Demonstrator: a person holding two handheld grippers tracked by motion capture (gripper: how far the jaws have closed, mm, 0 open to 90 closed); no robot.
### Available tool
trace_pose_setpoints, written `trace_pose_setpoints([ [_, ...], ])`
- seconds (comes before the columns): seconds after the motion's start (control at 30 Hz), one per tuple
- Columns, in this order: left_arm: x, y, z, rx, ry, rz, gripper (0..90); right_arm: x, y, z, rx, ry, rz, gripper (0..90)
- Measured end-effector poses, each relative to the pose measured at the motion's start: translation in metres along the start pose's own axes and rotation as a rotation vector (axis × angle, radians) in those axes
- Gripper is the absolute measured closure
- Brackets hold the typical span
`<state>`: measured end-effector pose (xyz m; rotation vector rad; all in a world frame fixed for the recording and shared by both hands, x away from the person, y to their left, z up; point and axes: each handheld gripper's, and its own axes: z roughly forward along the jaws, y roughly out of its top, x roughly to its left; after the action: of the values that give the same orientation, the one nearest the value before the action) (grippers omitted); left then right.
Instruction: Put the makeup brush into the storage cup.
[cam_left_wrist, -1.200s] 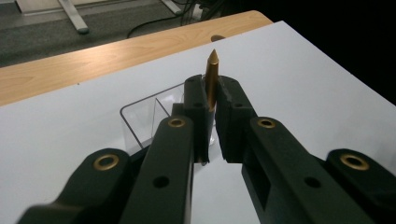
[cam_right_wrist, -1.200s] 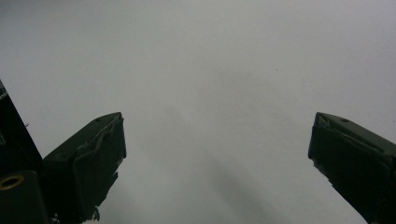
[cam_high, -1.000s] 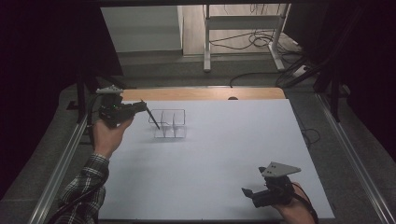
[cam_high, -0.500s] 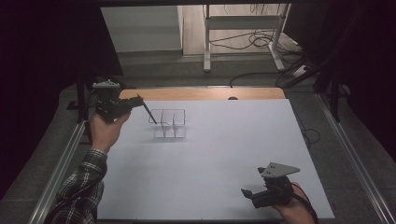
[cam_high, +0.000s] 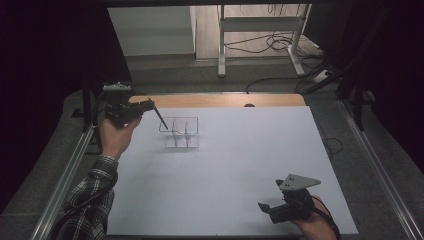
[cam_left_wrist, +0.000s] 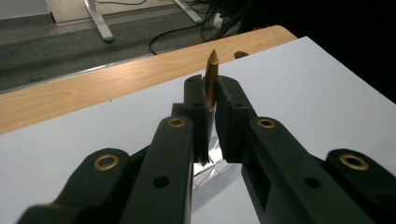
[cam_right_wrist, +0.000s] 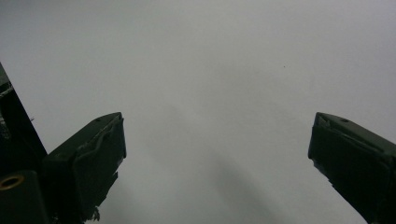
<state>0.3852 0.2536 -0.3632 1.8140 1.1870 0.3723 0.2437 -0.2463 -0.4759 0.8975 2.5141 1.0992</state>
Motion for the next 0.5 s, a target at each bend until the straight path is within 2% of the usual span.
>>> trace_pose_setpoints([
  [0.5,0.002,-0.004,0.014,0.005,0.019,-0.006,84.2,0.0,0.0,0.001,0.004,0.005,-0.002,4.3],
])
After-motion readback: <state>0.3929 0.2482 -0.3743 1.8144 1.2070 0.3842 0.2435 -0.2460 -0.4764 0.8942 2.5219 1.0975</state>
